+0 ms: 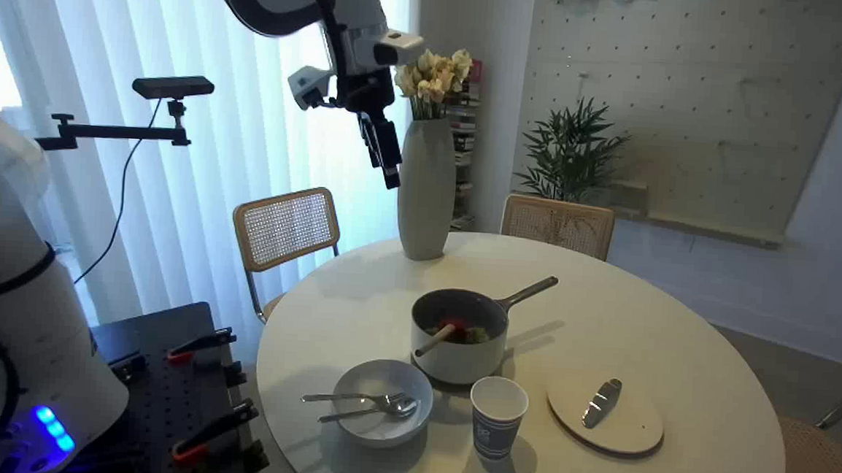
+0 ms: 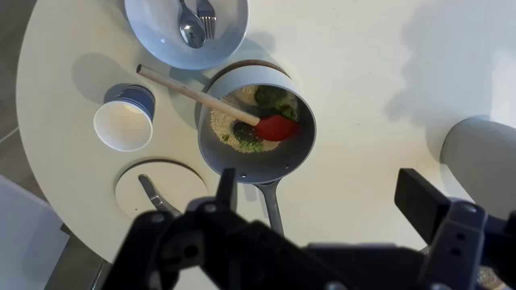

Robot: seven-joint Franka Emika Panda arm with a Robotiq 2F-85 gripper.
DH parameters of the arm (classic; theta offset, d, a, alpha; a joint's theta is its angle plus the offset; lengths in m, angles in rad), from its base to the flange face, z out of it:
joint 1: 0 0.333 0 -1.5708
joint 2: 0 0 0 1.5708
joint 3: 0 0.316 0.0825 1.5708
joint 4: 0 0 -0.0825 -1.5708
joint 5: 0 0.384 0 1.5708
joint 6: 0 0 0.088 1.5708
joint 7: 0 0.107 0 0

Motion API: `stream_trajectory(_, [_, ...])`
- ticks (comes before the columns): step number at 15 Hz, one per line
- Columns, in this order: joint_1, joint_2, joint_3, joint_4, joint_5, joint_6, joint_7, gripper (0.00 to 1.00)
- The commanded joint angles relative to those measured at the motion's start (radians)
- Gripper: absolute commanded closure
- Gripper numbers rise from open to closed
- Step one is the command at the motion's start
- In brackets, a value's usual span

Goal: Remove the green object from the pot on the table and put it in the white bowl

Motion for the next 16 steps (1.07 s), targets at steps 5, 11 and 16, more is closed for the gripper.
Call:
stream_trajectory(5, [-0.008, 0.000, 0.008, 0.002, 0.005, -0.003, -0.004, 0.00])
stream_trajectory(11, [-0.013, -0.024, 0.033, -0.028, -0.009, 0.004, 0.037, 0.00])
stream_trajectory(16, [-0.018, -0.041, 0.053, -0.081, -0.005, 0.081, 0.076, 0.00])
